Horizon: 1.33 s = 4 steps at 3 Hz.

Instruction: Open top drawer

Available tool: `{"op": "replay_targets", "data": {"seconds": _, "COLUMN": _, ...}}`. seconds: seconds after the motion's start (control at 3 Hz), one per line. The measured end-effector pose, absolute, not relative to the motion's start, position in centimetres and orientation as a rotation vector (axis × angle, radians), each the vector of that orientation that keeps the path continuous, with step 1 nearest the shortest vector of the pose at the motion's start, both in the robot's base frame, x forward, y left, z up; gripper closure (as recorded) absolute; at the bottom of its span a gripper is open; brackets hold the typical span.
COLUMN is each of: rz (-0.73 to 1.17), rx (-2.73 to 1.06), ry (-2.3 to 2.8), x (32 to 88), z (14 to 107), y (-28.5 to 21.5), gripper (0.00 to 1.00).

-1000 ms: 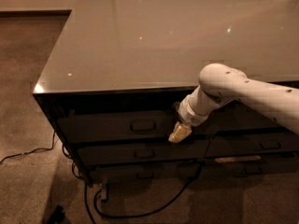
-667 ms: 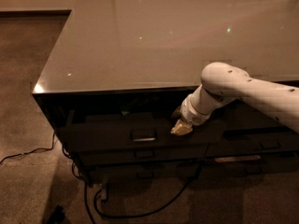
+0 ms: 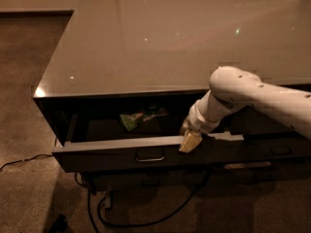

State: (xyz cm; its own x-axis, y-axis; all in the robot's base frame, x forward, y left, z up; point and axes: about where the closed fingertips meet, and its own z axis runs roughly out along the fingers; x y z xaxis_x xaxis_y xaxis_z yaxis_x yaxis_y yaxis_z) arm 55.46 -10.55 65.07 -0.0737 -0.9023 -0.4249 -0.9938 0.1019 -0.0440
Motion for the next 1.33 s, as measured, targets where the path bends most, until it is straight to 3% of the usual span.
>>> {"op": "replay_targets", "data": {"seconds": 0.33, "rz": 0.357, "rx": -1.86, "ry": 2.051, "x": 54.2, "z": 65.5, "y": -10.8, "gripper": 0.81}}
{"op": "replay_targets", "data": {"seconds": 1.0, "rz": 0.361, "rx": -1.881, "ry": 2.034, "x": 55.1, "z": 65.6, "y": -10.1, "gripper": 0.35}}
{"op": "replay_targets", "data": {"seconds": 1.33, "rz": 0.403, "rx": -1.95, "ry": 1.97, "x": 57.0, "z": 65.0, "y": -7.3, "gripper": 0.12}}
